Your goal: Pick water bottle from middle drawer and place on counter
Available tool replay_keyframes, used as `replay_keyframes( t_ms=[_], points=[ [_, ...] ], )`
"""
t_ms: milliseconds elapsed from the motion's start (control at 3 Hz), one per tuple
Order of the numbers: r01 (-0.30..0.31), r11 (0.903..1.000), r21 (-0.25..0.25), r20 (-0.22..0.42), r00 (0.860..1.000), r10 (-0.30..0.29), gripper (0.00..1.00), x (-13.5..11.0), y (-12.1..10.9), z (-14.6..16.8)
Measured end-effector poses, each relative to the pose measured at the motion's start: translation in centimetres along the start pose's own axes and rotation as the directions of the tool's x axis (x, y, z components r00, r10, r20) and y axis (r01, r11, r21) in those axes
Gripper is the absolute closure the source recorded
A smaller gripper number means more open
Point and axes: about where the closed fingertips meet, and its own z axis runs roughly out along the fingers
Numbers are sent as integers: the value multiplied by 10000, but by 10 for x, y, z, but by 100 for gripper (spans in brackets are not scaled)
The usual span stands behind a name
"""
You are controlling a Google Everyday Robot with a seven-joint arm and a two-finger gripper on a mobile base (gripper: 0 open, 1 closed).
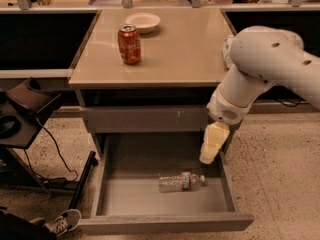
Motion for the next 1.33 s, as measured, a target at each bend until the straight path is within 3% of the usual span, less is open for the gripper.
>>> replay_keyframes(
  t_ms=[333, 667, 1000, 1333],
  points=[
    [-651, 9976, -241, 1059, 9921, 672, 0, -26, -12, 48],
    [-686, 9974, -200, 1072, 9917, 704, 0, -26, -11, 48],
    [-1207, 9926, -97, 1510, 9811, 1207, 0, -41, -8, 69],
    [-2130, 9769, -153, 1551, 9647, 2128, 0, -59, 8, 132]
  ],
)
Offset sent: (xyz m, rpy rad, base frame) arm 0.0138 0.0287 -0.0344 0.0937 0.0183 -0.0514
